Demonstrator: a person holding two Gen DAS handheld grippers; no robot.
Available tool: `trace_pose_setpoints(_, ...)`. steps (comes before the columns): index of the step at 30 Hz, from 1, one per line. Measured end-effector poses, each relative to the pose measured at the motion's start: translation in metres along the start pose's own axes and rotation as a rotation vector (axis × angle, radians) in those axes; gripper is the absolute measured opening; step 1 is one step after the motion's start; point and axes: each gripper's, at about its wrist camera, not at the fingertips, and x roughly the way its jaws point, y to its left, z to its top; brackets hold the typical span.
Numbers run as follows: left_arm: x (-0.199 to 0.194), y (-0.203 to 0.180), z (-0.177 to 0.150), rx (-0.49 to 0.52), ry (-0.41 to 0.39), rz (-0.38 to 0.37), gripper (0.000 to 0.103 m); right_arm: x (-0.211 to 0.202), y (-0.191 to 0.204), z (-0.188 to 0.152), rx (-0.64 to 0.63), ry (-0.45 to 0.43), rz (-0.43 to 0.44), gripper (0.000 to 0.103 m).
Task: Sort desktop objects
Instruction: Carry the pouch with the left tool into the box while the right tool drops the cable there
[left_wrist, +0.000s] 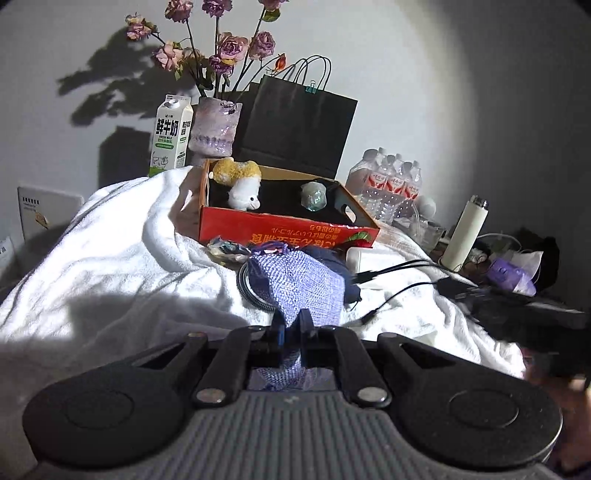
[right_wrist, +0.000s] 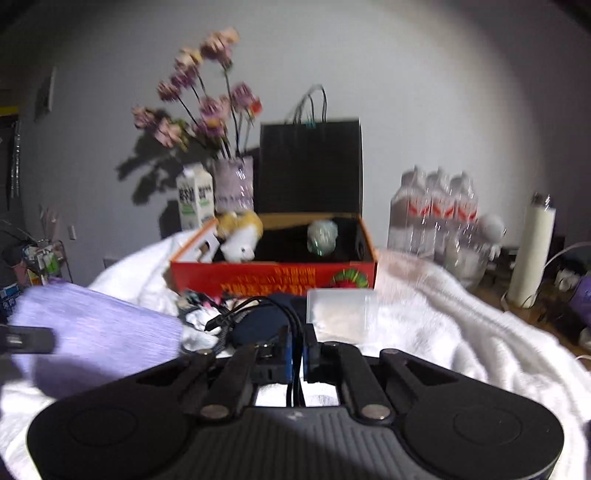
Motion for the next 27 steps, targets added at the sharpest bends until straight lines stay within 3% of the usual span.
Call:
trace_pose_setpoints(8,-0.011,-0.005,-0.003,-0.027,-0.003,-0.058,0.008,-0.057,0.004,0.005,-0.013,-0.060,0.023,0.004)
trace_pose_setpoints(15,-0.014,-0.005,0.031,-0.048,-0.071,-0.117,0.008,-0.071,-0.001,0.028,-0.040,-0.137,0.013,0.004)
trace_pose_setpoints(21,0.027,-0.002,0.105,0.012,-0.132,-0.129,0.008,-0.035,-0.021,0.086,-0.068,-0.211,0.030,0.004)
trace_pose_setpoints(25,0.086,0.007,0.152,0.003,-0.179,-0.103,0.008,0.042,-0.038,0.150,-0.044,-0.230,0.050,0.004)
trace_pose_setpoints(27,0.127,0.013,0.172,-0.003,-0.144,-0.094,0.008,0.062,-0.041,0.160,-0.032,-0.226,0.062,0.004)
